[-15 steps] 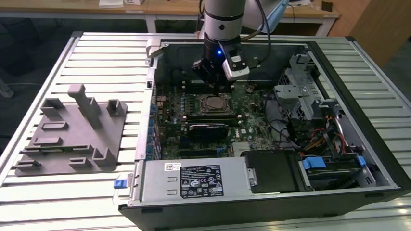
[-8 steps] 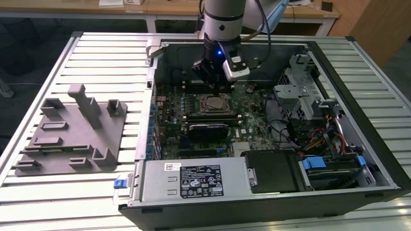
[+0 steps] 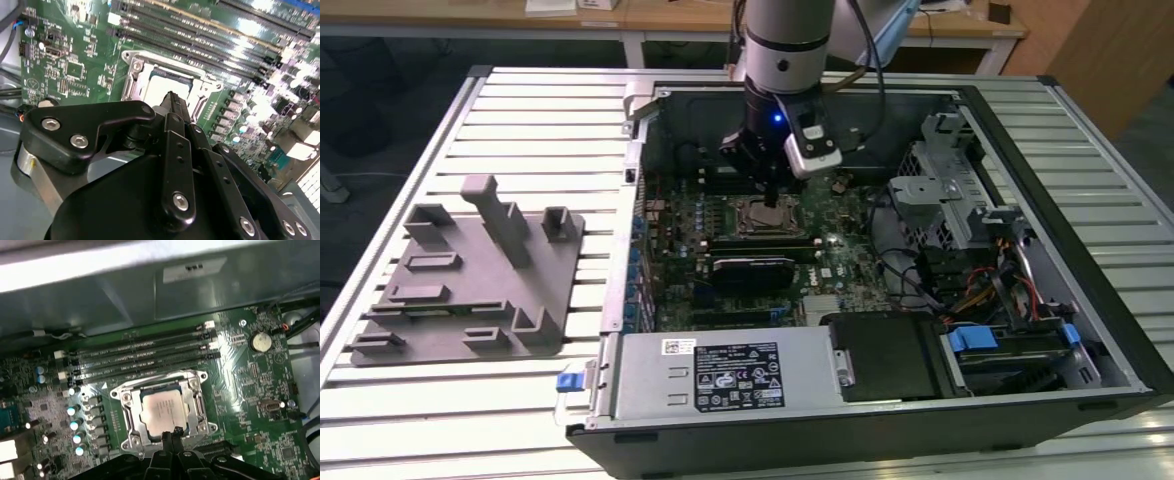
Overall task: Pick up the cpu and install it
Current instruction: 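Install the second cpu locking lever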
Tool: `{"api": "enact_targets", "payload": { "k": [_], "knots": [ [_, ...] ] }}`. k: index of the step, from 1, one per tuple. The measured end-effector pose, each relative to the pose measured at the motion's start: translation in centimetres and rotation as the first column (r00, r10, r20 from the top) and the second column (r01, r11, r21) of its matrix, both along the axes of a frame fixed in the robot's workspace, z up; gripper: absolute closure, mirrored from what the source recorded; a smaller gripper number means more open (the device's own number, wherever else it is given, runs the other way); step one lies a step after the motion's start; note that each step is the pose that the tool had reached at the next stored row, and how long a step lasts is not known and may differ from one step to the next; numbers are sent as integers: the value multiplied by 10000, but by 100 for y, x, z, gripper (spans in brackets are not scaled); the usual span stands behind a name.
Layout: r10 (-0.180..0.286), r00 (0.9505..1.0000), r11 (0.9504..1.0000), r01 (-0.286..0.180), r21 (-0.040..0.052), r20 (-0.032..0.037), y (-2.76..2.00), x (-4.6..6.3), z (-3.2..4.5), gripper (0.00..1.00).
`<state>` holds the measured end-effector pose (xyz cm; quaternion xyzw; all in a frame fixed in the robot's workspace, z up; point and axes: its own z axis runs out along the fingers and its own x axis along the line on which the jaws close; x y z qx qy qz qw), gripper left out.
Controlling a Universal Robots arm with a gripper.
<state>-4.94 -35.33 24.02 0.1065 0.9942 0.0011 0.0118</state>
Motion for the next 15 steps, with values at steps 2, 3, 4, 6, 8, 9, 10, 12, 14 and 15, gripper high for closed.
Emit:
{"api": "enact_targets", "payload": {
  "k": [2,3,4,6,8,9,10,12,14,15],
  "knots": [
    [0,10000,10000,0,-1,-1,-37,0,1,89],
    [0,10000,10000,0,-2,-1,-56,0,1,89],
    [0,10000,10000,0,0,0,-75,0,0,89],
    [0,10000,10000,0,0,0,-115,0,0,89],
    [0,10000,10000,0,-2,-1,-157,0,0,89],
    [0,10000,10000,0,-1,-1,-177,0,0,89],
    [0,10000,10000,0,0,0,-195,0,-1,89],
    [0,10000,10000,0,0,0,-234,0,-3,89],
    [52,10000,10000,-52,-1,-1,-275,0,-11,89],
    [107,9999,9999,-107,0,0,-281,0,-17,89]
  ]
}}
